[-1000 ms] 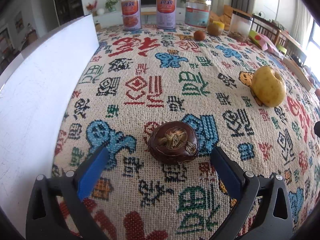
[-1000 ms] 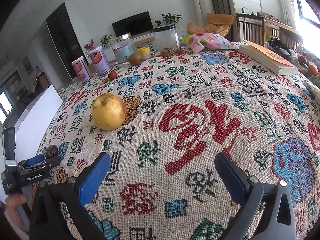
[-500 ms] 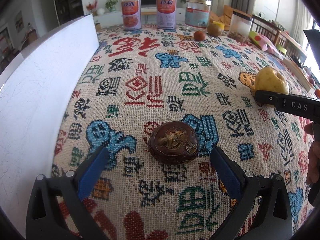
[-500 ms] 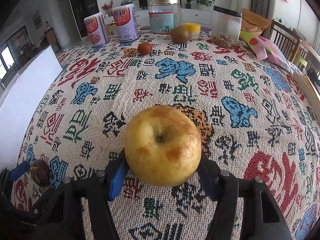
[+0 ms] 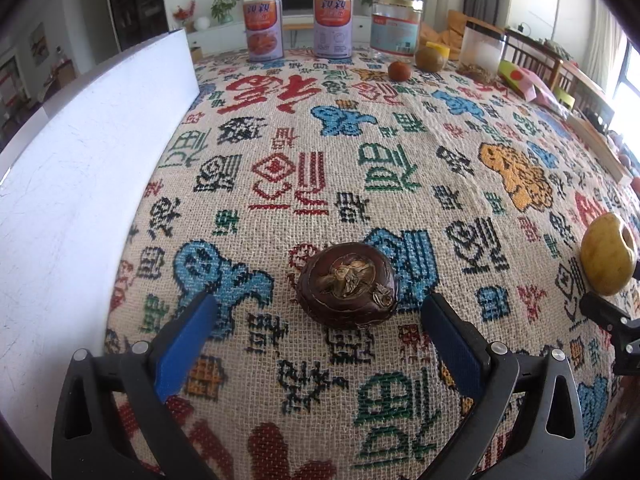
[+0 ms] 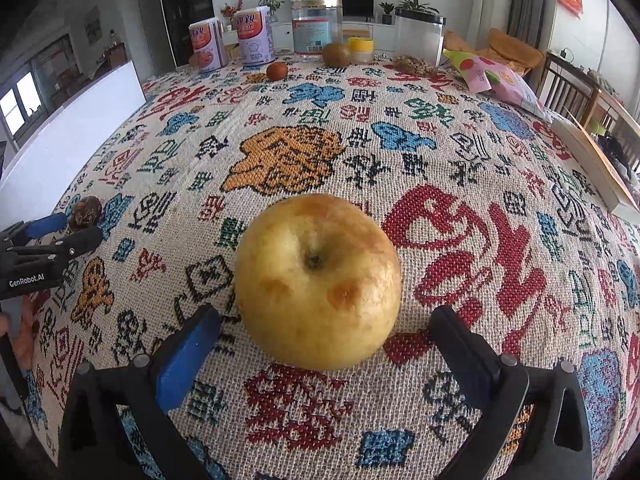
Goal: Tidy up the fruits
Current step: 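Hold the yellow apple raised in the right tool above the cloth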
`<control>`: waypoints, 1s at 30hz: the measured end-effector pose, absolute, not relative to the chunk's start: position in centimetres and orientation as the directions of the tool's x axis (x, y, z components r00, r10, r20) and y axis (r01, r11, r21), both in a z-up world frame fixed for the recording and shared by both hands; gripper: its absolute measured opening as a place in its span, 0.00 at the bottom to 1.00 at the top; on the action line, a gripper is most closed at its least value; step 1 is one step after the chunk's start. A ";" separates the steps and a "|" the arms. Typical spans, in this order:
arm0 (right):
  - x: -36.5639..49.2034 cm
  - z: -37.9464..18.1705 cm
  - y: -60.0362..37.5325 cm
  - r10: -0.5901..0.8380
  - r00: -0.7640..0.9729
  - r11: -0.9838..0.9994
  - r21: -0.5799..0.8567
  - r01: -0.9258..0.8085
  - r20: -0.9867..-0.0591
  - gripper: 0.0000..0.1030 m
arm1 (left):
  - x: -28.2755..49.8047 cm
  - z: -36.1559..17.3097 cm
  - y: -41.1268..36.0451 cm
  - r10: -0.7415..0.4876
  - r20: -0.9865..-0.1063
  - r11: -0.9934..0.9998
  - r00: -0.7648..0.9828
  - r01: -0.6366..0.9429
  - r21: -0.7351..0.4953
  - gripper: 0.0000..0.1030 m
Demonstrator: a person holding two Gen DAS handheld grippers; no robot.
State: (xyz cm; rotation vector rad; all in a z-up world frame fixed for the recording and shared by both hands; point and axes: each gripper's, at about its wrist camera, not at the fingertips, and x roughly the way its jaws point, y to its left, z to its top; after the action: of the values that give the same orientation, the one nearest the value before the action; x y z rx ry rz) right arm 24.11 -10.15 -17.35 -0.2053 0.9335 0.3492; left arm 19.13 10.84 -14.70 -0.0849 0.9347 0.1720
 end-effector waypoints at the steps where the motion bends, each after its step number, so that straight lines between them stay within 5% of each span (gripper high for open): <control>1: 24.2 -17.3 -10.1 0.212 0.539 0.915 -0.028 -0.402 -0.815 1.00 | 19.1 -14.7 10.8 0.110 -0.805 0.983 0.582 -0.184 0.001 1.00; 30: 25.4 -17.5 -10.1 0.274 0.511 0.871 -0.015 -0.490 -0.815 1.00 | 19.1 -14.7 10.8 0.109 -0.806 0.983 0.582 -0.183 0.001 1.00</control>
State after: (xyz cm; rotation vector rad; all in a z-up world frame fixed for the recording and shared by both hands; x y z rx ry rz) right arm 25.44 -10.10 -17.45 -0.2569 0.9267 0.4660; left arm 19.09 10.82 -14.70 -0.0854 0.9344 0.1711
